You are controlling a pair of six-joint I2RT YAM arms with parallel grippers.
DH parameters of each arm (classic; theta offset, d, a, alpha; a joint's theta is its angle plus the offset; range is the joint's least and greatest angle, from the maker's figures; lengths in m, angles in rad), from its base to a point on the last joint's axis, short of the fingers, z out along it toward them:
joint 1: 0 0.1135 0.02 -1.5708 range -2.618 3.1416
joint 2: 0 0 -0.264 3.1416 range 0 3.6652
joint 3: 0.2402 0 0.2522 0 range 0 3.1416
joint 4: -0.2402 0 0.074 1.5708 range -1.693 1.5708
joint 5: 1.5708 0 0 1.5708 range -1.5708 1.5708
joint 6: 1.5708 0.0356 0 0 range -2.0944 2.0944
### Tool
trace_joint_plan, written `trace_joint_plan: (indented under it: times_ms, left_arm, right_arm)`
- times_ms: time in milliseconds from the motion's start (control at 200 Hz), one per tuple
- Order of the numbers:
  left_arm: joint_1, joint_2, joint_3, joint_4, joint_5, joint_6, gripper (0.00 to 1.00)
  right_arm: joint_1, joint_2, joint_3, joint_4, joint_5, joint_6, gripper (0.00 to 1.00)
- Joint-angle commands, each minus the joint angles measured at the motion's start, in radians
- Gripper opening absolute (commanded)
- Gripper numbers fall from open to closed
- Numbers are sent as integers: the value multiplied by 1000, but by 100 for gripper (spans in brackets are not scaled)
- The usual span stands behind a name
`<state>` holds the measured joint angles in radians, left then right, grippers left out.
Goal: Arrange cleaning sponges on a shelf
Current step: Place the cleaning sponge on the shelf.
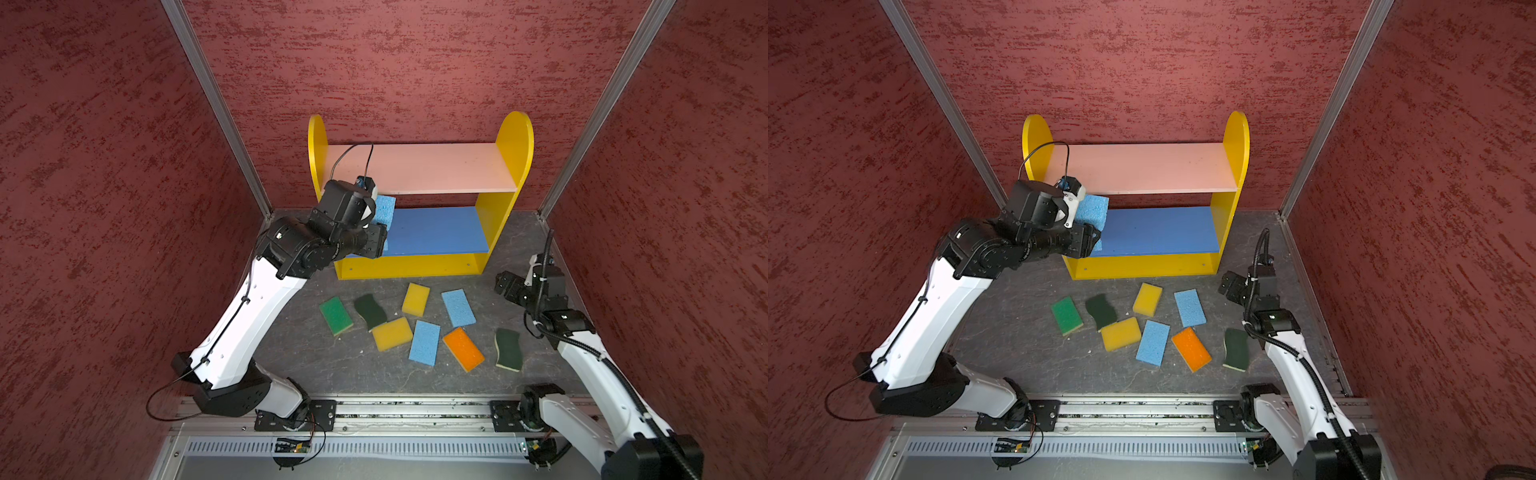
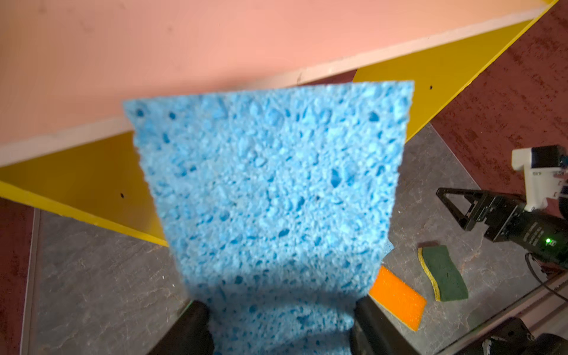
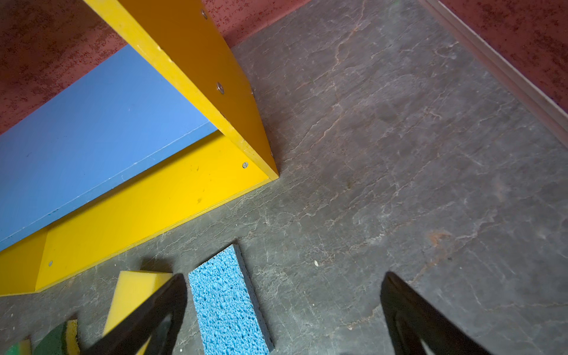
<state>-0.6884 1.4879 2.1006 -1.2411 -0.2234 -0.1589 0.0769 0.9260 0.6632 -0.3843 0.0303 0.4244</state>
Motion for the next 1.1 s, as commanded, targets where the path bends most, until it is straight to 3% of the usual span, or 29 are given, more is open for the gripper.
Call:
trace_joint_plan:
  times_ms: [0, 306, 591, 972, 1092]
  left_arm:
    - [7, 2, 49, 114, -58, 70, 64]
    - [71, 40, 63, 310, -140, 105, 66]
    - [118, 101, 72, 471, -103, 160, 67]
    - [167, 188, 111, 485, -141, 153, 67]
    - [181, 210, 134, 469, -160, 133, 68]
  right_arm:
    - [3, -1, 22, 1, 3, -15, 99]
    - [4, 17, 25, 12, -3, -12, 99]
    - [4, 36, 22, 20, 6, -10, 99]
    - [4, 23, 29, 39, 39, -38, 99]
    - [4, 19, 48, 56, -43, -89, 99]
